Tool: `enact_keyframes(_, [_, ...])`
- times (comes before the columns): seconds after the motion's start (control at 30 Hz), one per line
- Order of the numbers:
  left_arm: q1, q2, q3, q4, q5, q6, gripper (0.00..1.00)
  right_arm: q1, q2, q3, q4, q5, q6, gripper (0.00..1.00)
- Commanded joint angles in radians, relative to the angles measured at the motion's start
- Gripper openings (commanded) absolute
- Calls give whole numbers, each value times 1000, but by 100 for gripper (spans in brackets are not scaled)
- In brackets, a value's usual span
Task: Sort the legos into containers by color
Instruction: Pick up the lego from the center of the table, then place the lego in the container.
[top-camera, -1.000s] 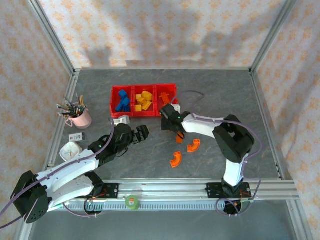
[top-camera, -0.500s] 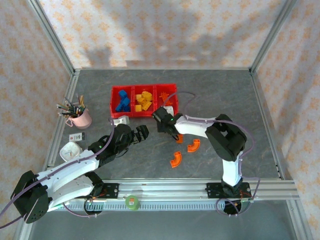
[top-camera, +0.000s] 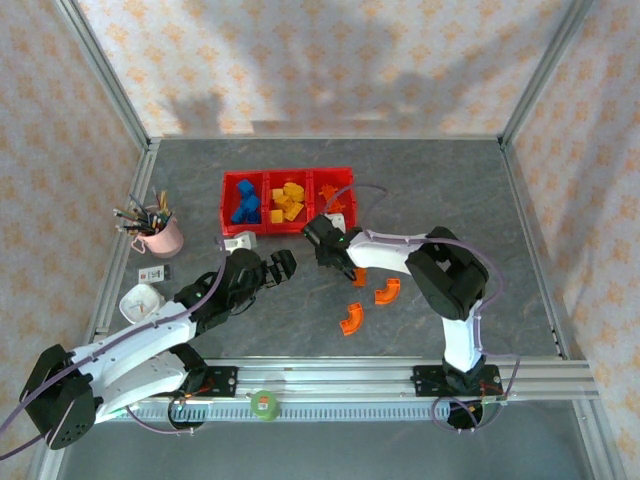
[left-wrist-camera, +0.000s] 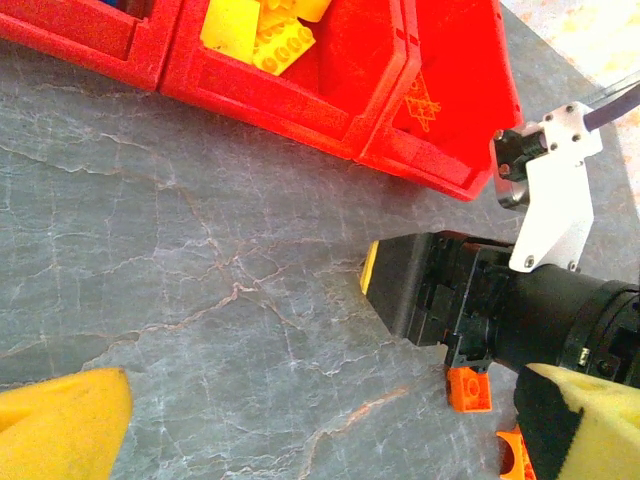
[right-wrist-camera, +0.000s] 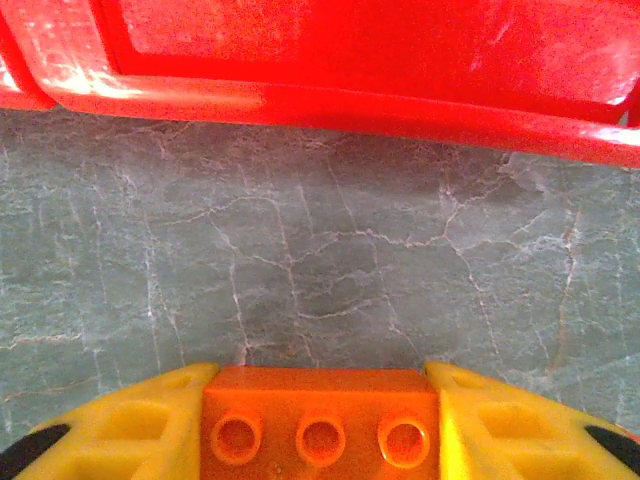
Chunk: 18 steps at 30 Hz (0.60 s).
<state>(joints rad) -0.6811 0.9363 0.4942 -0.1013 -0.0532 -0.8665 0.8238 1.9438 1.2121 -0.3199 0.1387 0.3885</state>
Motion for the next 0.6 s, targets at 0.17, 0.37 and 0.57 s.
enact_keyframes(0.17, [-6, -18, 56, -40, -26, 29, 99, -27, -137, 70, -35, 29, -50, 44])
enact_keyframes(0.37, [-5, 45, 120, -38, -55, 65, 99, -124, -95, 182, -37, 11, -84, 44])
enact_keyframes(0.57, [-3, 124, 179, -28, -98, 86, 99, -168, 51, 367, -64, 32, -122, 44])
